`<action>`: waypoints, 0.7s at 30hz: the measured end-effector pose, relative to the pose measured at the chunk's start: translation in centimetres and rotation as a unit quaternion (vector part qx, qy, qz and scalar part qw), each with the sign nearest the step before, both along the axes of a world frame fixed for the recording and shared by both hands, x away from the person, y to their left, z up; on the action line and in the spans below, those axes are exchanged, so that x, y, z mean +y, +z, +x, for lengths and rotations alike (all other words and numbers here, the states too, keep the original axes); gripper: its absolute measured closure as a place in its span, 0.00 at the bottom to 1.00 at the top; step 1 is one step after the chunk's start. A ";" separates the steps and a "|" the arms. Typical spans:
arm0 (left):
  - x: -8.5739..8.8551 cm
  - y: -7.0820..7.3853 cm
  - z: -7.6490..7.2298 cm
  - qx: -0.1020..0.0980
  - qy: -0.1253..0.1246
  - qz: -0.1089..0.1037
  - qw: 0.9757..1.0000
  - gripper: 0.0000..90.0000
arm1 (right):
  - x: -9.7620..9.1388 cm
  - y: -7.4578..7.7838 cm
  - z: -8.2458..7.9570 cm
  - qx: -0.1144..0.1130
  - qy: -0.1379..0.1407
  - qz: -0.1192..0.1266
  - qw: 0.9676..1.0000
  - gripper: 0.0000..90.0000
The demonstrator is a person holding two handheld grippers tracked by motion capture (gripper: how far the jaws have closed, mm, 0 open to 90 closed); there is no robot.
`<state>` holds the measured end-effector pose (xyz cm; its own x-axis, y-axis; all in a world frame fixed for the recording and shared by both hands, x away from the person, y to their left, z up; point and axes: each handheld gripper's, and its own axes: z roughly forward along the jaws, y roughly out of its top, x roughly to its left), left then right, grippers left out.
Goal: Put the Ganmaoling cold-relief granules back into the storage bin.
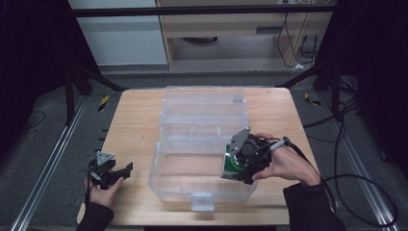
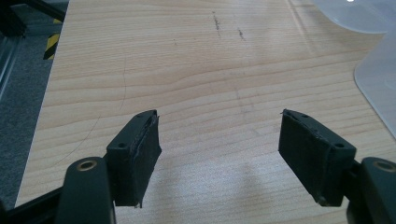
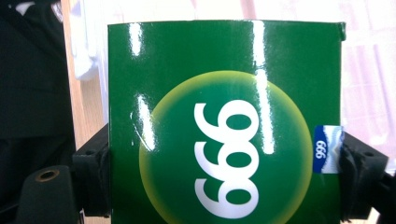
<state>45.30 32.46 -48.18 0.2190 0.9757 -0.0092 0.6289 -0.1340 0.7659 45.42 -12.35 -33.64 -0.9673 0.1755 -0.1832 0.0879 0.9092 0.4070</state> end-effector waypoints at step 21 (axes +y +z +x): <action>0.0 0.0 0.0 0.000 0.001 0.002 1.000 0.32 | 0.5 -3.9 0.2 0.025 0.006 -0.029 0.999 0.18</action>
<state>45.32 32.49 -48.17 0.2180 0.9759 -0.0050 0.6291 -0.1366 0.7652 45.60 -11.87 -37.57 -0.9775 0.1546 -0.1438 0.0960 0.9320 0.3497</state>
